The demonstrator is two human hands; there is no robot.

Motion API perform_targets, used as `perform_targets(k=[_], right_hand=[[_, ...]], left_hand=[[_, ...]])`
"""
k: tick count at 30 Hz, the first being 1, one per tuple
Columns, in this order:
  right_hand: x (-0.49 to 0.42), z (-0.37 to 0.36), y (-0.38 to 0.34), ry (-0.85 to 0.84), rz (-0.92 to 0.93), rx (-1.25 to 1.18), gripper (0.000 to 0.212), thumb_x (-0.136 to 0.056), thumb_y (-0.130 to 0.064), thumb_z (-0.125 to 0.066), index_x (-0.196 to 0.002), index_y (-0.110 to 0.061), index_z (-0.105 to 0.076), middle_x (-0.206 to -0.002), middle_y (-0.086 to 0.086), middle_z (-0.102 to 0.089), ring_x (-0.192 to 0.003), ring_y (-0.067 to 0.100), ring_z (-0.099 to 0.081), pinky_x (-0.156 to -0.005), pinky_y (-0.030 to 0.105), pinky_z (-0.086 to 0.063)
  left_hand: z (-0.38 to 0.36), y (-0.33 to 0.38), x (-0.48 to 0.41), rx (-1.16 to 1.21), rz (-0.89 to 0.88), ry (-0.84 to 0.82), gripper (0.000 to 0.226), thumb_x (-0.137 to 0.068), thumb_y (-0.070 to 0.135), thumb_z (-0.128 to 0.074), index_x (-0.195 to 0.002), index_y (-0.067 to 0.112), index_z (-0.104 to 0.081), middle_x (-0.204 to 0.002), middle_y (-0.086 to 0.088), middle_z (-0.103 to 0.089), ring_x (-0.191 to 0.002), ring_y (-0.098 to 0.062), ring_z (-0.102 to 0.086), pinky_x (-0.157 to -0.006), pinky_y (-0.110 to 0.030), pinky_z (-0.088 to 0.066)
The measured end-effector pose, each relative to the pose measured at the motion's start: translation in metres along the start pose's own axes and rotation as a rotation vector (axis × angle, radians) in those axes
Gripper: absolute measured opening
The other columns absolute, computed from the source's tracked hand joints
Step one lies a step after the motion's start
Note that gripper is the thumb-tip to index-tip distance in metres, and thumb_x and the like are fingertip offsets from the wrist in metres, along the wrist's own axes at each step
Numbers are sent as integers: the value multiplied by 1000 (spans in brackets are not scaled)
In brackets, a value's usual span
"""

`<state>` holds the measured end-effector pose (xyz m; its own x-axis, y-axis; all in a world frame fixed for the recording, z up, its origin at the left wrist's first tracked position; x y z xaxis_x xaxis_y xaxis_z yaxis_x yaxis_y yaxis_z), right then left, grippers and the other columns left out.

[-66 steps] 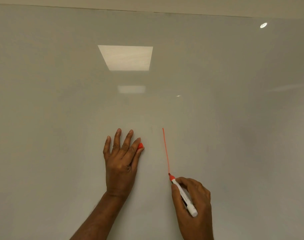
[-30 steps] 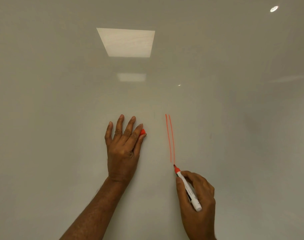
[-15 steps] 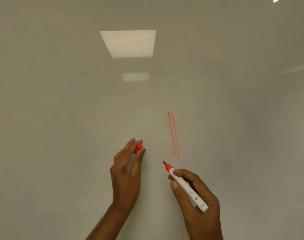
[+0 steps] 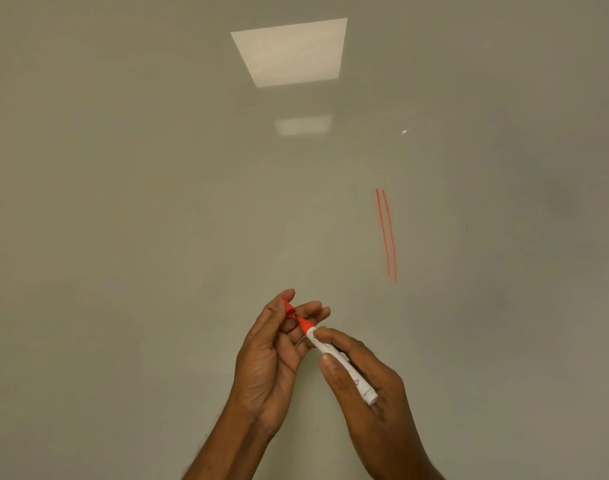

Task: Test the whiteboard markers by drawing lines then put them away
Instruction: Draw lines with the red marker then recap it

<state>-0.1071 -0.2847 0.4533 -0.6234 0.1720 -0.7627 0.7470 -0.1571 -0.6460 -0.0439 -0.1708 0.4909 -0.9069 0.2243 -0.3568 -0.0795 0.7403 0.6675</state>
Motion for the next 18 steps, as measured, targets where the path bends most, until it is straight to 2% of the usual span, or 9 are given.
perform_targets(k=[5, 8, 10, 15, 18], right_hand=[[4, -11, 3, 10, -18, -17, 46, -88, -62, -57, -122, -31, -66, -118, -19, -69, -114, 4, -64, -94, 15, -50], [8, -15, 9, -2, -7, -1, 31, -95, -37, -60, -123, -26, -66, -118, -17, -70, -115, 6, -64, -94, 15, -50], [10, -18, 11, 5, 6, 17, 30, -94, -27, -59, -123, -24, -67, -118, -17, -70, -114, 7, -64, -94, 16, -50], [14, -26, 14, 30, 13, 52, 26, -97, -30, -56, -120, -30, -68, -115, -17, -70, -113, 8, -65, -92, 15, -50], [17, -33, 20, 28, -21, 45, 25, -96, -29, -55, -117, -31, -69, -112, -15, -70, -112, 9, -65, -91, 15, -50]], left_hand=[[7, 0, 13, -15, 14, -11, 33, -106, 19, -44, -133, 10, -63, -107, -27, -72, -108, -40, -71, -84, -42, -62], [14, -1, 17, -47, 24, 3, 33, -106, 18, -45, -131, 11, -65, -108, -29, -71, -107, -40, -71, -85, -42, -62], [18, -3, 21, -63, 33, 7, 32, -104, 19, -47, -129, 10, -65, -108, -29, -71, -107, -40, -71, -89, -44, -61], [29, -5, 26, -23, 35, 54, 29, -103, 19, -49, -122, 6, -66, -104, -29, -71, -103, -39, -72, -83, -42, -62], [38, -7, 30, -8, 40, 81, 28, -103, 20, -50, -122, 6, -65, -105, -29, -71, -104, -38, -72, -85, -43, -62]])
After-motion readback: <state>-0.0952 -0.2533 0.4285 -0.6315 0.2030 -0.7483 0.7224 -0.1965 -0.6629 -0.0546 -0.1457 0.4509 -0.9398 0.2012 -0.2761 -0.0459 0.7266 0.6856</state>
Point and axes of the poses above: each hand's wrist, its own x-axis away from the middle knuckle, its own z-axis out of the back of the hand, y = z × x, the point moved 2 cm from there along -x, towards the middle knuckle
